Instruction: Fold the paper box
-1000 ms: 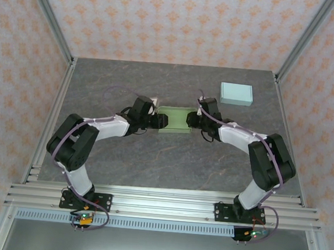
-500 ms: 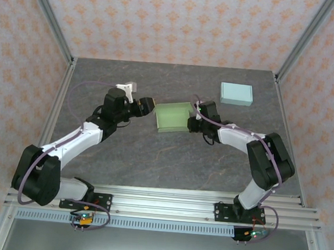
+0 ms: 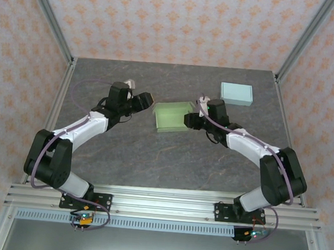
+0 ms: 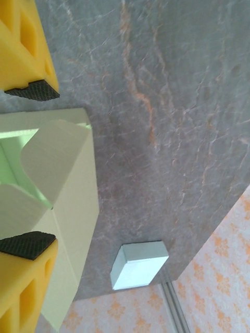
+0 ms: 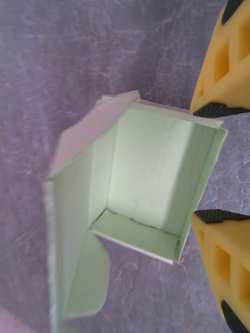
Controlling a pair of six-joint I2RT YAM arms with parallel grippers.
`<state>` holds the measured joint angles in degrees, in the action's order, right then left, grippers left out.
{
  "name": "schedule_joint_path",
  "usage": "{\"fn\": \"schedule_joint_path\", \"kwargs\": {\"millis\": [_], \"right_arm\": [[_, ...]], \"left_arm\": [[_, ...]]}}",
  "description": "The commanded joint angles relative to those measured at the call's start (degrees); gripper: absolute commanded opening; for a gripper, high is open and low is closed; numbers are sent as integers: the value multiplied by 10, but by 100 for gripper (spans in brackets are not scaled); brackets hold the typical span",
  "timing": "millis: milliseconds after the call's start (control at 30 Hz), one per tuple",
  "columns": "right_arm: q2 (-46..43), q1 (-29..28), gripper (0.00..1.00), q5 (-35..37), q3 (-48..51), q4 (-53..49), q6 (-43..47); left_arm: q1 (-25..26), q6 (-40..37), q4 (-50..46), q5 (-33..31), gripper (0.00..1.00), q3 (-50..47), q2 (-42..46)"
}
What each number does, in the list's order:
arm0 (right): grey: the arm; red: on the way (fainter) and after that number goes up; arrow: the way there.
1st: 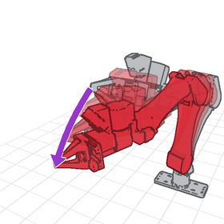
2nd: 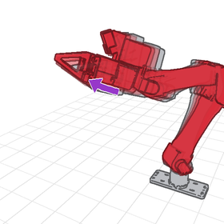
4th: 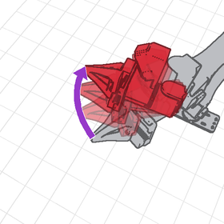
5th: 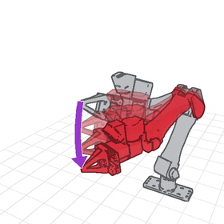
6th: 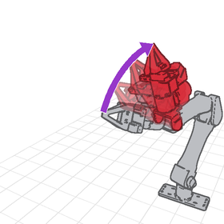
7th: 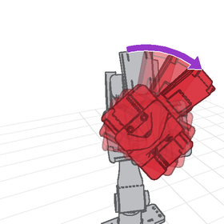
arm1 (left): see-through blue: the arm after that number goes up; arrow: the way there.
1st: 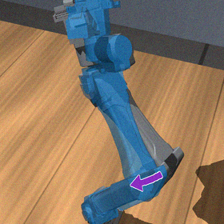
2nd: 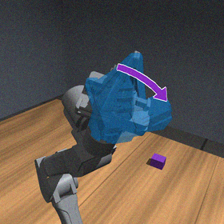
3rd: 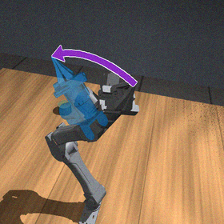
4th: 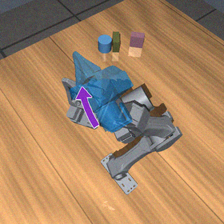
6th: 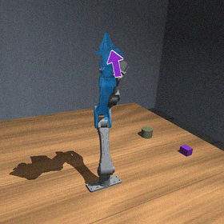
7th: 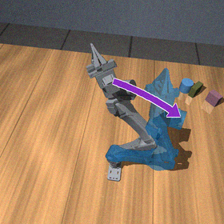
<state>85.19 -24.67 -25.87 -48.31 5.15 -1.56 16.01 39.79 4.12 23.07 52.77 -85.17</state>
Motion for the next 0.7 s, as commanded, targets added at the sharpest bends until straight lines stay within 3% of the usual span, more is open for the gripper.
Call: {"fn": "schedule_joint_path", "kwargs": {"millis": [0,133,433,567,667], "right_arm": [[-2,23,53,-51,-2,18,37],[44,39,55,-90,-43,6,54],[115,46,53,-114,-116,-13,83],[132,46,48,-114,-131,-10,86],[142,45,43,-127,-141,-15,85]], "left_arm": [[0,48,-13,40,74,-4,2],[0,130,-6,82,75,20,-40],[6,189,19,92,75,69,-95],[8,198,29,87,70,76,-111],[10,202,36,86,58,86,-126]]}}
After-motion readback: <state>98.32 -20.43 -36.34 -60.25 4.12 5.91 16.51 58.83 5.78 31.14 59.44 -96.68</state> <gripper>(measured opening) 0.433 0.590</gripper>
